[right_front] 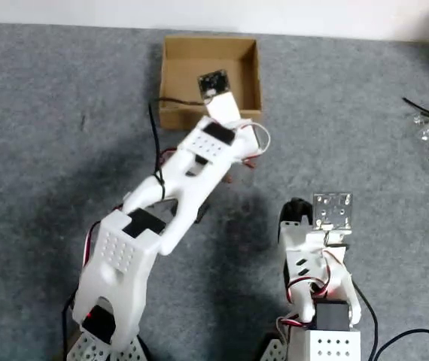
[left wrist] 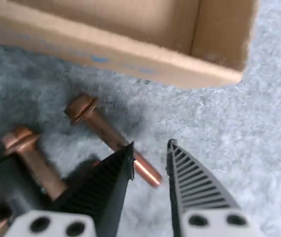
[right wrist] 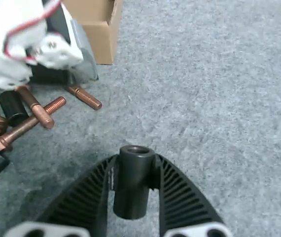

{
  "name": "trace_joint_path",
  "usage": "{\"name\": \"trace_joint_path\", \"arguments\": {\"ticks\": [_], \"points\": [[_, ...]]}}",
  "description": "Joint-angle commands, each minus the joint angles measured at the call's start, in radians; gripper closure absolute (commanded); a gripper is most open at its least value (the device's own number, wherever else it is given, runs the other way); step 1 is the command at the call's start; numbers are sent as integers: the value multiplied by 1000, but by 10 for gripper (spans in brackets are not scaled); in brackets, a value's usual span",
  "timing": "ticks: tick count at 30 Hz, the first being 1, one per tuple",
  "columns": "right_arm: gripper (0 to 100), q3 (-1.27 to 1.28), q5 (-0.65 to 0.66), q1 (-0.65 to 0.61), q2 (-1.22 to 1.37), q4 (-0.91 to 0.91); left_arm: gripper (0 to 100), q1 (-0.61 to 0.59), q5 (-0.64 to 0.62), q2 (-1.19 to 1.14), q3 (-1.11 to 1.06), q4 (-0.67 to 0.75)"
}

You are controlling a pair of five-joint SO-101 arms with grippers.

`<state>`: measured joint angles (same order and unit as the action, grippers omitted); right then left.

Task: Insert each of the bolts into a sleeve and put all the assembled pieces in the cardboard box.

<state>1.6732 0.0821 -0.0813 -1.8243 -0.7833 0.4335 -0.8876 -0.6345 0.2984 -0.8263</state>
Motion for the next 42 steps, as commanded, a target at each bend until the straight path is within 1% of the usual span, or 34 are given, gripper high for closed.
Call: {"name": "trace_joint_path", "arguments": {"ticks": [1, 4, 10, 21, 24, 29, 42], "points": [[995, 36, 3, 10, -15, 42, 880, -15, -6, 13, 90, -100], [995, 36, 3, 10, -15, 42, 880, -15, -6, 18, 96, -133], [995, 36, 3, 10, -15, 42, 880, -25, -6, 13, 90, -135], [995, 36, 5, 10, -15, 42, 883, -90, -6, -18, 97, -130], [995, 36, 5, 10, -15, 42, 880, -84, -6, -56, 97, -127], [995, 36, 6, 8, -15, 42, 880, -84, -6, -122, 99, -77], [995, 36, 6, 8, -15, 42, 884, -44, -6, -130, 93, -84]]}}
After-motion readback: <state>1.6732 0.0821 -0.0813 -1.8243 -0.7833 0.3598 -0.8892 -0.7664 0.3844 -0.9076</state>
